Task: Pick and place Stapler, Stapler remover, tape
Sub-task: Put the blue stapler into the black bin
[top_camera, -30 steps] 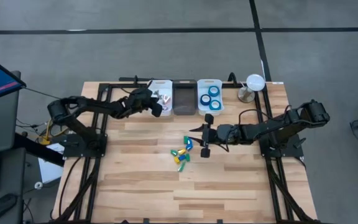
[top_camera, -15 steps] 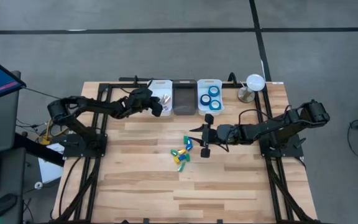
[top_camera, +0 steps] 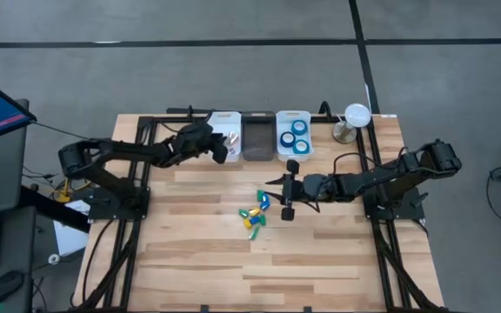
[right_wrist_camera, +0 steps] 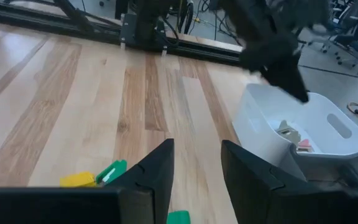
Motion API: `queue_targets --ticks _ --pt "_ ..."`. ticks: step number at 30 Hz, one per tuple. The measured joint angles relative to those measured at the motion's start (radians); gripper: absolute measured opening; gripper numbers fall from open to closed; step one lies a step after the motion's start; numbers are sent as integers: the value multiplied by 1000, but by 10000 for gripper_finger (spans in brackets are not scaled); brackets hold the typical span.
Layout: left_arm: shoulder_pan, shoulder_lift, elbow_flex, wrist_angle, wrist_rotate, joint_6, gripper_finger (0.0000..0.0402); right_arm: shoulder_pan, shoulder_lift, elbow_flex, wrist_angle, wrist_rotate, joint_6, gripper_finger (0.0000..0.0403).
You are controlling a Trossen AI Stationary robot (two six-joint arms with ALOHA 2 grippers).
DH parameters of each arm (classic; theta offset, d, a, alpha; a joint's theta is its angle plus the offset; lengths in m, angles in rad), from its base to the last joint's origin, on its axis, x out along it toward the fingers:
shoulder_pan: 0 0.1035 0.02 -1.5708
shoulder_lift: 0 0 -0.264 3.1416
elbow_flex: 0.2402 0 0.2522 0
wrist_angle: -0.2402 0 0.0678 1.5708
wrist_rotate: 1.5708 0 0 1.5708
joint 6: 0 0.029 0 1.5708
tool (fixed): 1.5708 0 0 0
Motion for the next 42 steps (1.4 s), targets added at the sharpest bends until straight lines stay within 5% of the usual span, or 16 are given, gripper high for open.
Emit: queue_targets --ticks 5,13,24,36,42 --pt "-106 -70 0 10 -55 83 88 -14 1 0 -102 -24 -20 124" --pt "-364 -79 0 69 -79 184 88 -78 120 -1 -101 -377 -55 124" --pt "-654 -15 0 118 -135 197 88 -67 286 32 -29 -547 -85 124" --pt "-694 73 -1 212 -137 197 88 -7 297 54 -40 -534 -227 122" --pt "-697 73 -1 233 -139 197 88 10 297 54 -83 -282 -290 113"
